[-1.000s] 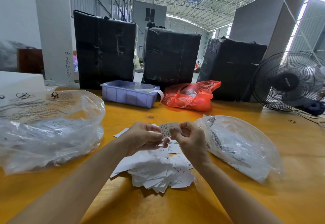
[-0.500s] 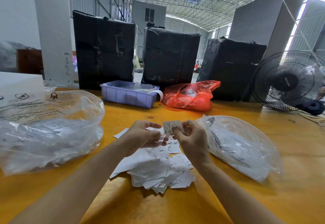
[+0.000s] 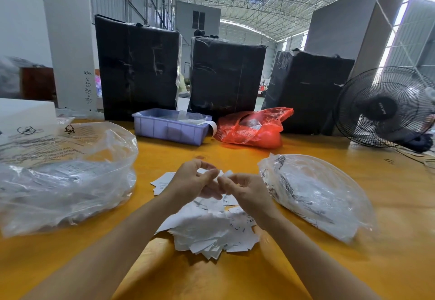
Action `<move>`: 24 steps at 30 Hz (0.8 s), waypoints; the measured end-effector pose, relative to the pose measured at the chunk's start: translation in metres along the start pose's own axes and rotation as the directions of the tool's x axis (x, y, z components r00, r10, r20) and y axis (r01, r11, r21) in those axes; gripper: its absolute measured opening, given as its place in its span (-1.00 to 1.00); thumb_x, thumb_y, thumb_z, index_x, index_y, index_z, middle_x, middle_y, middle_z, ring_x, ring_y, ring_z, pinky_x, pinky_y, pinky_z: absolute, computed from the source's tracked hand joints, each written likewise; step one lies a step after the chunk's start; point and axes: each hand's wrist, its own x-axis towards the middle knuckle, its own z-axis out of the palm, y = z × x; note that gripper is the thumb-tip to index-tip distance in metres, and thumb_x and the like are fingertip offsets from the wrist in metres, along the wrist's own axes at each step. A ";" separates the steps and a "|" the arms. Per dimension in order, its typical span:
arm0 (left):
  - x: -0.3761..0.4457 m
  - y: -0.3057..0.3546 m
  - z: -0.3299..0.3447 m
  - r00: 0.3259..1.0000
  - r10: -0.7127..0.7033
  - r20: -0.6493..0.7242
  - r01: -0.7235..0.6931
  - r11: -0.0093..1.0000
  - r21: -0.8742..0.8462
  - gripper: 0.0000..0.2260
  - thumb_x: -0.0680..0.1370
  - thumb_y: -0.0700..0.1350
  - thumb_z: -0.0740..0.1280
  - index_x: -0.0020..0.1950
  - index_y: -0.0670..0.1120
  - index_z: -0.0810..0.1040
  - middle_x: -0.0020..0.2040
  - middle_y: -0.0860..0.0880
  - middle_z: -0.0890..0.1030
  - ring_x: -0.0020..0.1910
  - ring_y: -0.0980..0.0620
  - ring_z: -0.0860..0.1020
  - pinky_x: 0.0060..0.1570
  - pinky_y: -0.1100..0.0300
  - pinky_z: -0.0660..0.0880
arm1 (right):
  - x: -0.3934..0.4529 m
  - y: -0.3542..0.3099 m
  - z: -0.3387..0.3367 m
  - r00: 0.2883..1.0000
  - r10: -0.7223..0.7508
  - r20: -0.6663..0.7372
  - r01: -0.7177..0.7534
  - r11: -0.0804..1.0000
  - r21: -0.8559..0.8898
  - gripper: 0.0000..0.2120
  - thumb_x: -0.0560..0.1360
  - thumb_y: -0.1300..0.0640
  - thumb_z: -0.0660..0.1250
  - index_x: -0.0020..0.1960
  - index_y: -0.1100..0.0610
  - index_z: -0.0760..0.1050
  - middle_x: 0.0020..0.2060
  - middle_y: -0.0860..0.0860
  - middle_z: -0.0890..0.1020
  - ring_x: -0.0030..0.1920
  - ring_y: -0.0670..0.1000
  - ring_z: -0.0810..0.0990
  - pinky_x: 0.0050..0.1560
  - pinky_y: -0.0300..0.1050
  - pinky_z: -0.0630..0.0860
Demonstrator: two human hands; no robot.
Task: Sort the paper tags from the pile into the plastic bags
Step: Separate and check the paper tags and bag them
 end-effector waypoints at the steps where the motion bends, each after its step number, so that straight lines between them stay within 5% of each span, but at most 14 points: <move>1: 0.000 0.000 0.000 1.000 -0.031 -0.004 0.031 0.999 -0.039 -0.79 0.51 -0.05 0.35 0.04 -0.16 0.49 -0.29 -0.16 0.69 -0.32 -0.04 0.68 -0.36 0.24 0.56 | 0.000 0.000 0.001 1.000 0.005 -0.012 -0.004 0.999 0.052 -0.81 0.49 0.14 0.38 -0.29 0.11 0.63 -0.41 -0.05 0.63 -0.37 -0.18 0.54 -0.20 -0.25 0.49; 4: -0.002 0.002 0.001 0.989 -0.146 0.034 0.150 0.980 -0.130 -0.59 0.30 0.01 0.47 0.05 -0.19 0.57 -0.26 -0.13 0.70 -0.36 0.07 0.64 -0.42 0.32 0.49 | 0.001 0.000 0.001 0.995 0.040 -0.089 -0.024 0.986 0.166 -0.85 0.48 0.19 0.39 -0.23 0.21 0.66 -0.36 0.10 0.66 -0.34 -0.07 0.55 -0.19 -0.18 0.51; 11: 0.000 -0.004 0.001 0.970 -0.221 -0.104 0.186 0.944 -0.274 -0.90 0.36 -0.23 0.50 -0.14 -0.12 0.69 -0.42 0.02 0.60 -0.47 0.14 0.41 -0.42 0.33 0.35 | -0.001 -0.001 0.002 0.997 0.013 -0.073 -0.004 0.992 0.122 -0.88 0.46 0.16 0.42 -0.21 0.16 0.67 -0.30 0.12 0.69 -0.32 -0.06 0.56 -0.20 -0.15 0.52; 17: 0.002 -0.002 0.001 0.967 -0.199 -0.158 0.137 0.932 -0.334 -0.86 0.34 -0.20 0.50 -0.15 -0.18 0.63 -0.35 -0.02 0.67 -0.38 0.13 0.61 -0.45 0.39 0.46 | -0.001 -0.001 0.003 1.000 0.002 -0.009 -0.001 0.999 0.053 -0.82 0.47 0.06 0.41 -0.22 0.14 0.67 -0.36 0.01 0.67 -0.40 -0.14 0.56 -0.32 -0.29 0.49; 24: 0.004 -0.003 0.001 0.960 -0.186 -0.210 0.109 0.937 -0.331 -0.77 0.28 -0.32 0.54 -0.12 -0.19 0.60 -0.37 -0.04 0.66 -0.42 0.10 0.61 -0.40 0.35 0.49 | 0.006 0.003 -0.013 0.944 0.014 -0.330 0.054 0.979 0.197 -0.80 0.43 0.29 0.44 0.05 0.26 0.58 -0.24 0.08 0.67 -0.34 -0.10 0.65 -0.28 -0.32 0.55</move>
